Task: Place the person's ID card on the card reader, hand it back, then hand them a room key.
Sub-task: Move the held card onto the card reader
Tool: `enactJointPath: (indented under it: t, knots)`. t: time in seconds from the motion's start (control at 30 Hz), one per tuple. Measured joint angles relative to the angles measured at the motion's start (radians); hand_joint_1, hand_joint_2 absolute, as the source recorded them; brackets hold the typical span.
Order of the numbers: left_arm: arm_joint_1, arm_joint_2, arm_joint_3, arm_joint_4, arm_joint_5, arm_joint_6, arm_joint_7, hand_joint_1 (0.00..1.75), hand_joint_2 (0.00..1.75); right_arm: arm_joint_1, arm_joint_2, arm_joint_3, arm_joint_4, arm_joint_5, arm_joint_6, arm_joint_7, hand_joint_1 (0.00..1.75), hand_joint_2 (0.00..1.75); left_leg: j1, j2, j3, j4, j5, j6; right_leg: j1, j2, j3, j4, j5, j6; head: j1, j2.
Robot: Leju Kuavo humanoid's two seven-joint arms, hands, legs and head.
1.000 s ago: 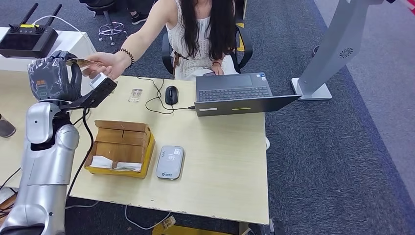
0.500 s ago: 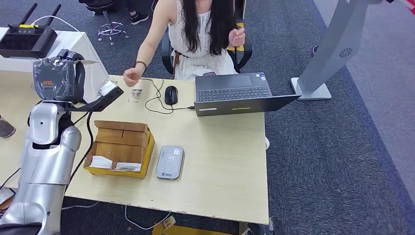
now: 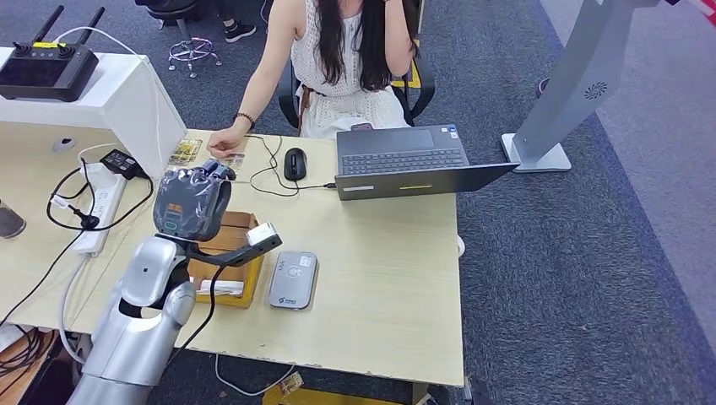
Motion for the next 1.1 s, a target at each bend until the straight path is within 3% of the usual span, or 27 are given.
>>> enactJointPath:
  t: [0.27, 0.57, 1.1]
  knots:
    - [0.064, -0.022, -0.119, -0.07, 0.006, -0.114, 0.047, 1.75, 1.75, 0.007, 0.0, 0.019, 0.0, -0.038, -0.002, 0.007, 0.0, 0.0, 0.0, 0.0, 0.0, 0.0, 0.0, 0.0, 0.0, -0.001, 0.0, 0.0, 0.0, 0.0, 0.0, 0.0]
    - [0.068, -0.022, -0.167, -0.028, 0.006, -0.239, 0.114, 1.75, 1.75, 0.009, 0.0, 0.037, 0.0, -0.063, -0.002, 0.021, 0.0, 0.0, 0.0, 0.0, 0.0, 0.0, 0.0, 0.0, 0.0, -0.001, 0.0, 0.0, 0.0, 0.0, 0.0, 0.0]
    - [0.065, -0.011, -0.194, 0.083, 0.023, -0.278, 0.112, 1.75, 1.75, 0.017, -0.002, 0.055, 0.001, -0.068, -0.006, 0.023, 0.0, 0.0, 0.0, 0.0, 0.0, 0.0, 0.0, 0.0, 0.0, -0.001, 0.0, 0.0, 0.0, 0.0, 0.0, 0.0]
